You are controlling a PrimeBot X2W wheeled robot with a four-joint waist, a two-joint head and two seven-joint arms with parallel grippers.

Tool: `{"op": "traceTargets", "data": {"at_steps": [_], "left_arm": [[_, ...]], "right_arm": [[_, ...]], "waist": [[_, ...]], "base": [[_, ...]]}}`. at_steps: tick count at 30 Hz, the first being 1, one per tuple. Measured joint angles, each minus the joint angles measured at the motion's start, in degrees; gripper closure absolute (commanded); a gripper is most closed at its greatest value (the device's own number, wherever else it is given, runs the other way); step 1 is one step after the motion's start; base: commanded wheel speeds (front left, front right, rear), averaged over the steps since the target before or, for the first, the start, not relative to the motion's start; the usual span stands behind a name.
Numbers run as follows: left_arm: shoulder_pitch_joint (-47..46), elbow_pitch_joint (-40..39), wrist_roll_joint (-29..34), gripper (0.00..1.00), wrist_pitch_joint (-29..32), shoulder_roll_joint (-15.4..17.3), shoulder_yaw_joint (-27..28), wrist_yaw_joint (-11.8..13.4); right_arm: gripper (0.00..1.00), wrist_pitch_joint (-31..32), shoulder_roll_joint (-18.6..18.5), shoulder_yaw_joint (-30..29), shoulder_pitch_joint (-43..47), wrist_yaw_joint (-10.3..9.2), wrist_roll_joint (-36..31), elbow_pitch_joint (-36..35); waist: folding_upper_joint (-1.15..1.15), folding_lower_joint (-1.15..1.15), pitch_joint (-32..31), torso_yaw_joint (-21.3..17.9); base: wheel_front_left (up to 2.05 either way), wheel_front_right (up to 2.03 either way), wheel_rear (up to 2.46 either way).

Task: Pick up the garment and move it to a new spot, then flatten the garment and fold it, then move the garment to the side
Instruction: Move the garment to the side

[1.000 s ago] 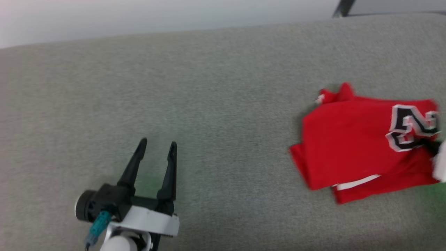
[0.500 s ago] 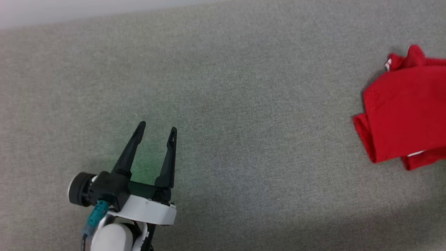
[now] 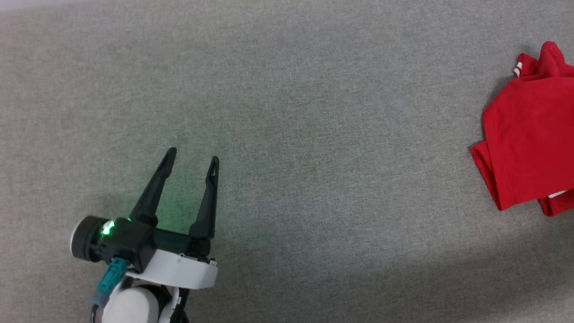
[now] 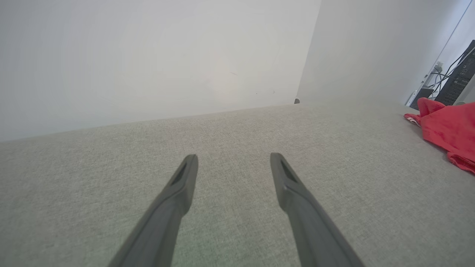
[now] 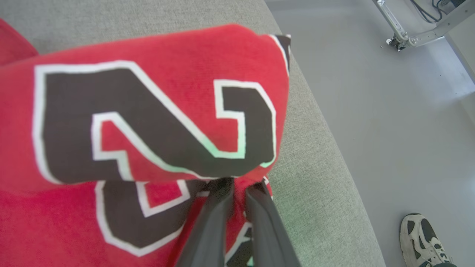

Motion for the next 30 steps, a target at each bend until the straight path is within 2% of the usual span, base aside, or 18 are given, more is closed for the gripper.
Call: {"op": "traceTargets", "data": {"at_steps": [3,5,8,10,18,30], "left_arm": [[0.2,-0.8,0.0,0.00,0.4,0.2,0.0,0.3],[0.6,-1.3,0.0,0.00,0.8,0.3,0.0,0.4],[0.7,-1.7,0.0,0.00,0.8,0.4,-0.1,0.6],[0.7,-1.7,0.0,0.00,0.8,0.3,-0.2,0.8],[1.2,0.8,-1.4,0.00,-0.5,-0.2,0.0,1.3],[2.3,8.8,-3.5,0.00,-2.3,0.2,3.0,2.3]], "right_arm": [[1.00,-1.3,0.3,0.5,-0.6,0.00,-0.4,1.7],[0.93,-2.5,0.7,0.6,-1.1,0.00,-0.5,2.7],[0.53,-3.1,0.7,0.8,-1.9,0.00,-0.9,3.9],[0.00,-3.8,0.6,0.9,-2.4,0.00,-1.0,4.6],[0.00,-6.0,-0.1,3.0,-2.6,0.00,-0.9,3.8],[0.00,-9.7,3.9,16.1,7.0,0.00,3.7,-11.7]], "waist": [[0.00,0.00,-0.1,0.0],[0.00,0.00,-0.2,-0.1],[0.00,0.00,-0.4,-0.1],[0.00,0.00,-0.7,-0.2],[0.00,0.00,-3.7,-0.2],[0.00,0.00,-12.4,0.8]], "base": [[0.00,0.00,0.00],[0.00,0.00,0.00],[0.00,0.00,0.00],[0.00,0.00,0.00],[0.00,0.00,0.00],[0.00,0.00,0.00]]}}
